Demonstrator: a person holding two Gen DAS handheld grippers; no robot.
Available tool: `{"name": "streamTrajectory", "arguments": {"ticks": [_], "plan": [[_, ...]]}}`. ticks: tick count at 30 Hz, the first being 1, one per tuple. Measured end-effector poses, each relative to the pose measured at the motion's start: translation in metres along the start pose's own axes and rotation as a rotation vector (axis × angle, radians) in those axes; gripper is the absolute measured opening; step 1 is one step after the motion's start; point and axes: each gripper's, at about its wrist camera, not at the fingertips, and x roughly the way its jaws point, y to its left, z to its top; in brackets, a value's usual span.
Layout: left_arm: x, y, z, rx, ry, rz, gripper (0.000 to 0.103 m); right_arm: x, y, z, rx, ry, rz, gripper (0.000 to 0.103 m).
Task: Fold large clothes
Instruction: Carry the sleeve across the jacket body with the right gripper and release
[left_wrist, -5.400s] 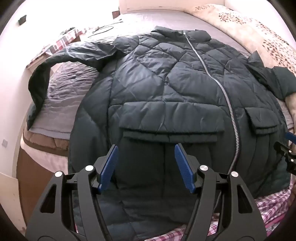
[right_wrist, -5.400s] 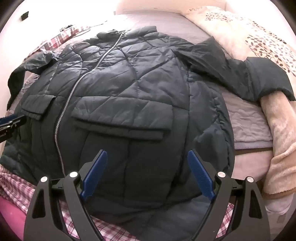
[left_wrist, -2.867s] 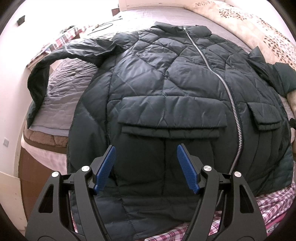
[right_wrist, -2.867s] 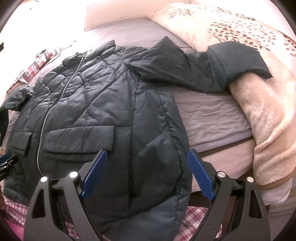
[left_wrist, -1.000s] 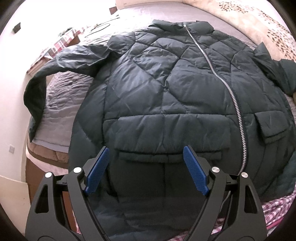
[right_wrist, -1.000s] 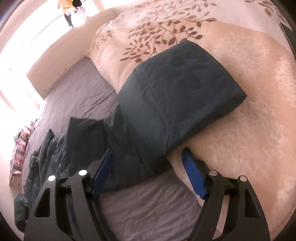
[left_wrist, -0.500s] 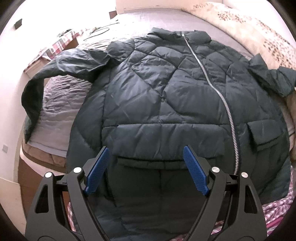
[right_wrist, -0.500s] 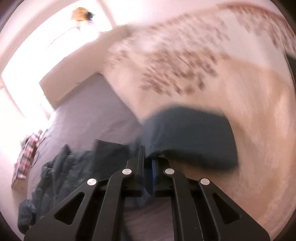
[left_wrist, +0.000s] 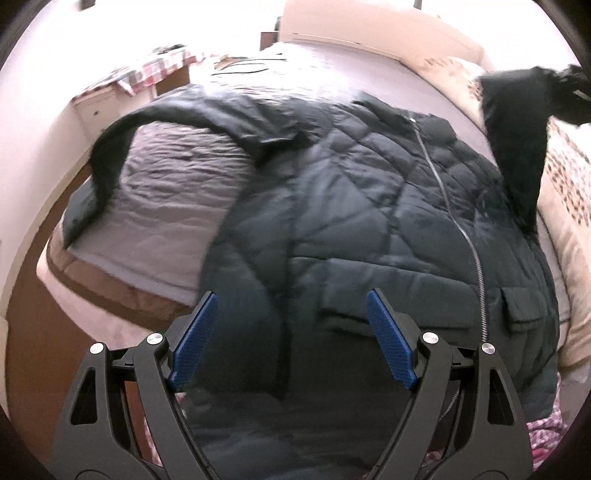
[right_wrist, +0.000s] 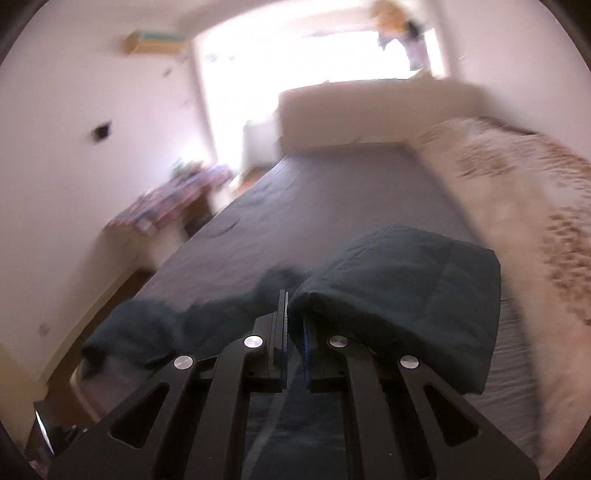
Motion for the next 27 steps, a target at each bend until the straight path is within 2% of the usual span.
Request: {"name": "streamTrajectory", "arguments": {"ticks": [2, 3, 4, 5, 6, 11, 13, 18, 20, 23, 27], "plan": [[0.002, 0.012, -0.001, -0.024, 0.002, 0.006, 0.081, 0.040, 0.019, -0.013, -0.021, 0.097, 0.015, 0.008], [0.003, 0.018, -0.002, -0.033, 0.005, 0.009, 0.081, 0.064, 0.030, -0.024, -0.038, 0.168, 0.020, 0.017], [0.004, 0.021, -0.003, -0.039, 0.008, 0.012, 0.081, 0.083, 0.035, -0.035, -0.038, 0.235, 0.032, 0.041], [0.005, 0.026, -0.003, -0.047, 0.011, 0.013, 0.081, 0.092, 0.042, -0.044, -0.028, 0.277, 0.034, 0.049], [0.004, 0.029, -0.004, -0.050, 0.009, 0.013, 0.081, 0.100, 0.043, -0.054, -0.004, 0.310, 0.022, 0.062], [0.013, 0.036, 0.001, -0.057, 0.011, 0.006, 0.081, 0.097, 0.024, -0.075, 0.083, 0.339, 0.118, 0.064], [0.017, 0.032, 0.007, -0.044, 0.008, 0.000, 0.081, 0.090, 0.020, -0.077, 0.072, 0.340, 0.150, 0.070], [0.014, 0.006, 0.033, 0.010, -0.036, -0.040, 0.081, 0.079, 0.001, -0.098, 0.075, 0.411, 0.188, 0.073], [0.011, -0.009, 0.043, 0.049, -0.057, -0.062, 0.081, 0.070, -0.010, -0.113, 0.104, 0.438, 0.193, 0.074], [0.009, -0.045, 0.059, 0.146, -0.084, -0.105, 0.081, 0.047, -0.028, -0.137, 0.152, 0.431, 0.179, 0.074], [0.010, -0.104, 0.073, 0.308, -0.103, -0.155, 0.081, 0.008, -0.061, -0.169, 0.205, 0.409, 0.108, 0.074]]}}
